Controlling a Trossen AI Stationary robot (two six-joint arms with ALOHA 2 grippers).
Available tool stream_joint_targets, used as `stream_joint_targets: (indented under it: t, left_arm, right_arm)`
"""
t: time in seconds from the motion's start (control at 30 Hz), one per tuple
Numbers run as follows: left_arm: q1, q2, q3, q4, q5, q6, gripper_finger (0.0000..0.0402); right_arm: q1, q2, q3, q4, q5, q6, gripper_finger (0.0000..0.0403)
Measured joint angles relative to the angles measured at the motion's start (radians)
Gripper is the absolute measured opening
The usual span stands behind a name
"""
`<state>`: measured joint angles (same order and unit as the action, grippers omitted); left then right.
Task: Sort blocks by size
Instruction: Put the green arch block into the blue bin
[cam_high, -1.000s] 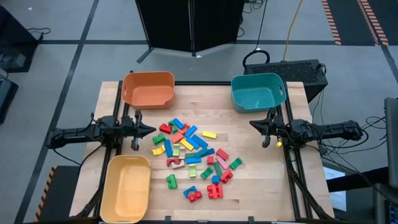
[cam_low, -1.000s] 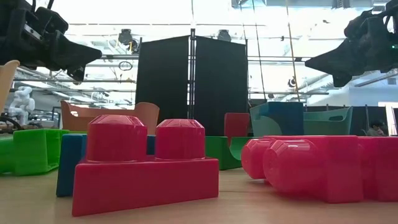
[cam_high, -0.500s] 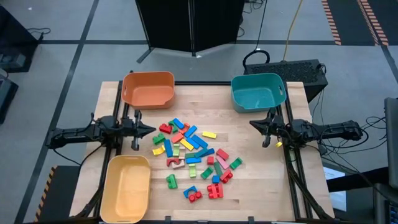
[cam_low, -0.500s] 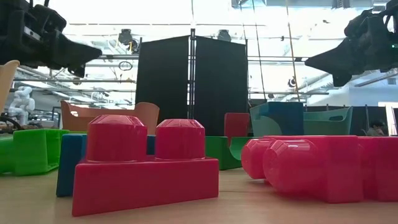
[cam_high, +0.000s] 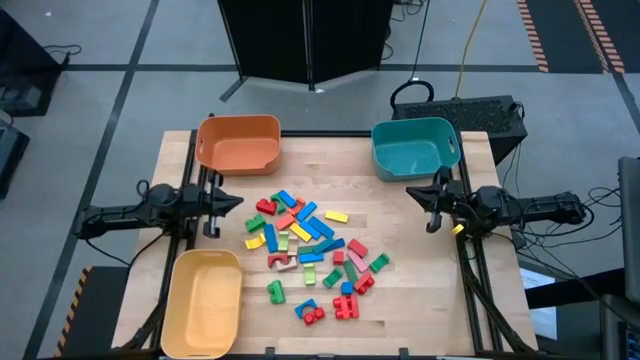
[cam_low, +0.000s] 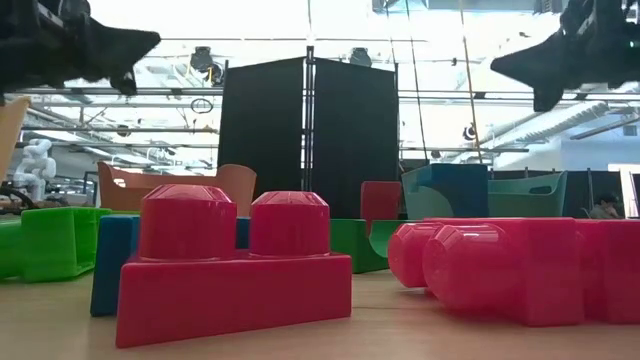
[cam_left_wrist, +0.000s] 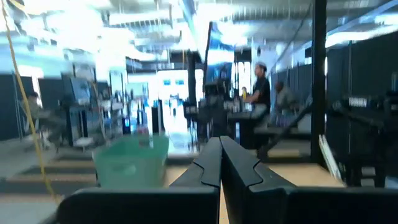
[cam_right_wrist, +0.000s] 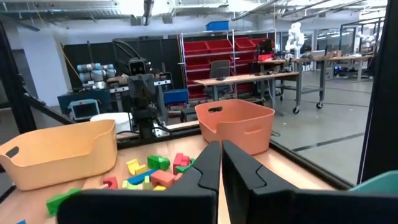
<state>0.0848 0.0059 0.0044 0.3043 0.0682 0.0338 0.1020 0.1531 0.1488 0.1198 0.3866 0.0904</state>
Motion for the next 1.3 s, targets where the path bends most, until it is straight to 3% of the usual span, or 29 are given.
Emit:
stream_joint_targets:
  t: [0.33, 0.73, 1.07, 1.2, 1.3]
  left_arm:
    - [0.0, 0.0, 0.004, 0.102, -0.042, -0.028, 0.0]
    - [0.0, 0.055, 0.008, 0.116, -0.06, -0.183, 0.0]
    - [0.0, 0.233, 0.064, 0.13, -0.141, -0.171, 0.0]
    - [0.0, 0.349, 0.114, 0.126, -0.141, -0.158, 0.0]
    - [0.0, 0.458, 0.157, 0.127, -0.152, -0.158, 0.0]
  right_arm:
    - [0.0, 0.319, 0.262, -0.133, 0.0, -0.043, 0.0004]
    - [-0.006, 0.674, 0.464, -0.191, 0.0, -0.114, 0.0062]
    - [-0.039, 0.9, 0.551, -0.334, -0.078, -0.044, 0.0108]
    - [-0.04, 0.96, 0.551, -0.334, -0.084, -0.004, 0.0119]
    - [-0.04, 0.998, 0.551, -0.334, -0.148, 0.042, 0.0123]
